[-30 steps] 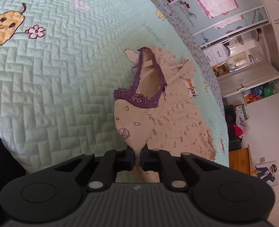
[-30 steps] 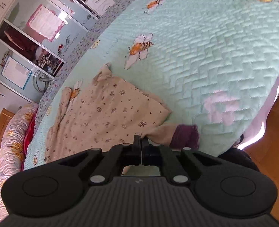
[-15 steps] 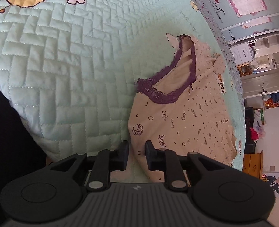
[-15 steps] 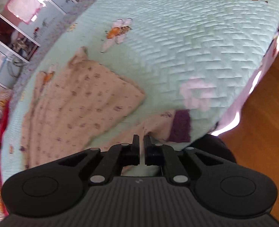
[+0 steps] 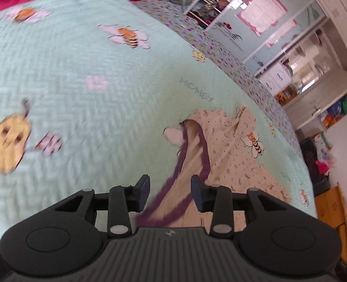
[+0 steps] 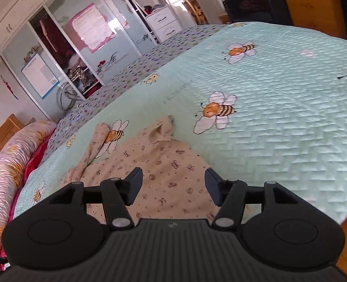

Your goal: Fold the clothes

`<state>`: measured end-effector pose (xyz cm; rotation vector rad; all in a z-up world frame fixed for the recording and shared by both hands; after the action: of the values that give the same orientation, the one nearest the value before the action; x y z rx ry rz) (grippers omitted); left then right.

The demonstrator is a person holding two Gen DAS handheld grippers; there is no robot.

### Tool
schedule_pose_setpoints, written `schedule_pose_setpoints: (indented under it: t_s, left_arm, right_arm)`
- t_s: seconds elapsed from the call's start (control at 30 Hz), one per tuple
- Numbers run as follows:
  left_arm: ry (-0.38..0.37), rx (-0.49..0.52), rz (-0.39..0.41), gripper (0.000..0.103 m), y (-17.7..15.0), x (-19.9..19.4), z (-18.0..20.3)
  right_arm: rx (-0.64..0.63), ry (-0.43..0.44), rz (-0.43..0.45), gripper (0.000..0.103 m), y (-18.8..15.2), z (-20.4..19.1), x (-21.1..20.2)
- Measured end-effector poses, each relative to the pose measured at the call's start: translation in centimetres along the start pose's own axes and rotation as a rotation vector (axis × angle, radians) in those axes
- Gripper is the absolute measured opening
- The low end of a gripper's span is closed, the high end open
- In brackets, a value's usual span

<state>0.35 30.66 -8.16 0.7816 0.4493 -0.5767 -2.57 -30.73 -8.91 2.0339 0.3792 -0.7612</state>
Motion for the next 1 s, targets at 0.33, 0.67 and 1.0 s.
schedule_pose_setpoints:
  t_s: [0.33, 0.67, 1.0]
  left_arm:
    - [-0.035, -0.046, -0.163, 0.041, 5.7, 18.3, 2.7]
    - [-0.121, -0.294, -0.1, 0.041, 8.0, 24.5, -0.7]
    - [-0.147, -0.3, 0.0, 0.017, 9.7, 25.2, -0.5]
  right_arm:
    - [-0.001, -0.024, -0.128, 0.061, 4.9, -3.7, 14.4]
    - [0.003, 0.011, -0.171, 0.062, 6.2, -4.6, 21.5]
    - [0.118, 0.099, -0.189, 0.062, 7.0, -4.4, 25.0]
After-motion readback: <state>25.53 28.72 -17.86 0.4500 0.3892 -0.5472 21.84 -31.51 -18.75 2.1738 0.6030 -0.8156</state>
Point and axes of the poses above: each gripper's, at about its wrist camera, not at the fingertips, and x roughly the way its jaws point, z to its right, y to its top, the point moved 2 cm from there along x, roughly the way its jaws point, and after that the axes turned 9 degrees about -y, right-handed, at the moved point
